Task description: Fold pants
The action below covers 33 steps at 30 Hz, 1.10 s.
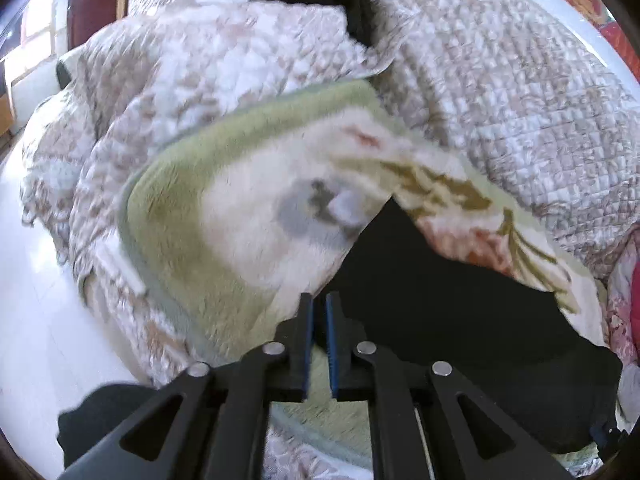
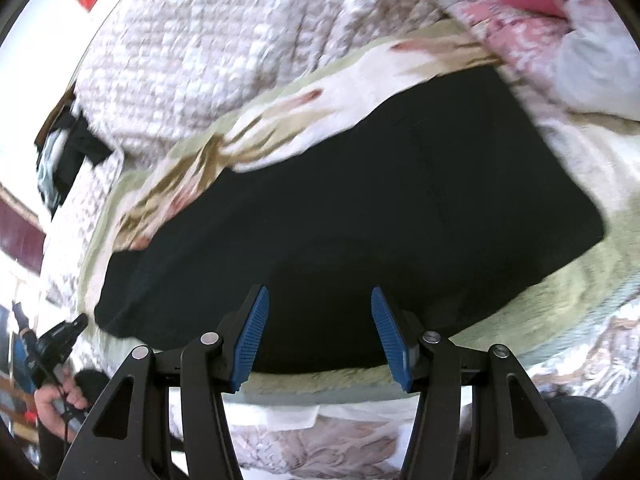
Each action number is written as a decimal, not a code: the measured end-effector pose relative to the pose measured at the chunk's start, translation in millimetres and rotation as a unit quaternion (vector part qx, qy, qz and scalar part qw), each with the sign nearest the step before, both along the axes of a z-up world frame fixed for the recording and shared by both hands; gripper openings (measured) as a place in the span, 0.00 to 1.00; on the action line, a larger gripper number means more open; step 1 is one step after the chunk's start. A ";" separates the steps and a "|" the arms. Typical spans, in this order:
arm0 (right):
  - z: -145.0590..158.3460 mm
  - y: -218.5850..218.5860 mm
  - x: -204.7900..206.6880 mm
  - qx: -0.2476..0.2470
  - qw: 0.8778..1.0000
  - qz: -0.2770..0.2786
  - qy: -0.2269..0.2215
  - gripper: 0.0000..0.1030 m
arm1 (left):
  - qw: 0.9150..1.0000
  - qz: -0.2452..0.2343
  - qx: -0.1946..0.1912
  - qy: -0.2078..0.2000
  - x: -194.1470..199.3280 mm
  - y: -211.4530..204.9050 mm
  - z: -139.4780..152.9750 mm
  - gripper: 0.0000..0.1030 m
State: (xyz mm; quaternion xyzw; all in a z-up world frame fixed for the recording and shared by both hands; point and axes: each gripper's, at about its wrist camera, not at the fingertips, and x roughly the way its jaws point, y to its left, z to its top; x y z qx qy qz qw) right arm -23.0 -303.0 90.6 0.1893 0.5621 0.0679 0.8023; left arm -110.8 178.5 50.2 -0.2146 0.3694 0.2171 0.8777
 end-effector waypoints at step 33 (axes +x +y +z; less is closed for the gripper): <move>14.7 -105.9 -13.5 -0.083 0.972 -0.220 0.013 0.45 | 0.974 -0.221 -0.029 0.041 60.6 -98.9 -22.5 0.16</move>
